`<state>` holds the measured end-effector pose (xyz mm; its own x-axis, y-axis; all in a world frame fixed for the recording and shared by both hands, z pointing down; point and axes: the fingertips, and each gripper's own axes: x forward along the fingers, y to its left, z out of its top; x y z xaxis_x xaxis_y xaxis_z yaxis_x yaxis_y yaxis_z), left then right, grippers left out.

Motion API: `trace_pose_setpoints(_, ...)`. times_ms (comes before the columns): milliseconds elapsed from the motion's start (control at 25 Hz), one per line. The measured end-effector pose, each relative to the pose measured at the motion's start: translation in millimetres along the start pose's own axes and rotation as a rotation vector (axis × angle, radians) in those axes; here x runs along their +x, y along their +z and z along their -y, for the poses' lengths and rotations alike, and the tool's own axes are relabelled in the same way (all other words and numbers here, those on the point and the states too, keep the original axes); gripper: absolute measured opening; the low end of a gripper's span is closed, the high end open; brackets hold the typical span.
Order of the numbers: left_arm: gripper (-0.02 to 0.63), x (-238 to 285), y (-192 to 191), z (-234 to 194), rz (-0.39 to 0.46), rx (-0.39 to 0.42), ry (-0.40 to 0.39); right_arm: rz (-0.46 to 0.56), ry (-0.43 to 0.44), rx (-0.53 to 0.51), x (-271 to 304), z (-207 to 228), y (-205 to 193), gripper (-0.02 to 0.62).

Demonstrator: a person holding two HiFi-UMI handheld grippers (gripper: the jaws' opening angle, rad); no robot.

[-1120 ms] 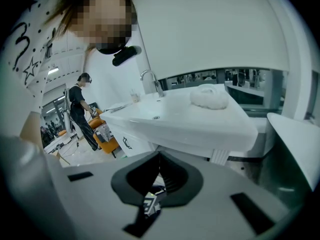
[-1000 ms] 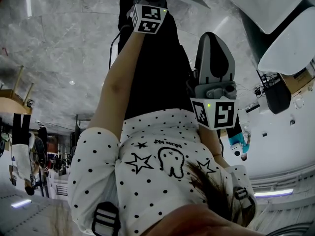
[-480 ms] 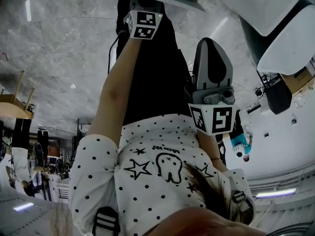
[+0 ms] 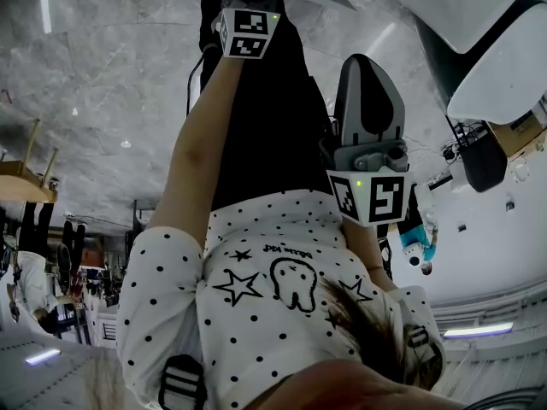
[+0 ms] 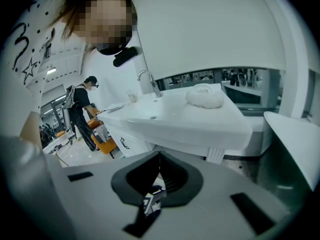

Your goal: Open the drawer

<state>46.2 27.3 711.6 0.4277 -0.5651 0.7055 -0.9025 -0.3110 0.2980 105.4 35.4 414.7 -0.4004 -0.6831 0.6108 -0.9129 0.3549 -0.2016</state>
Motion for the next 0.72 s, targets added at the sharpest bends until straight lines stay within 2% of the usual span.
trace_pose_setpoints(720, 0.135, -0.7, 2.4, -3.4, -0.014, -0.003, 0.011, 0.006, -0.015, 0.023, 1.2, 7.9, 4.1, 0.014)
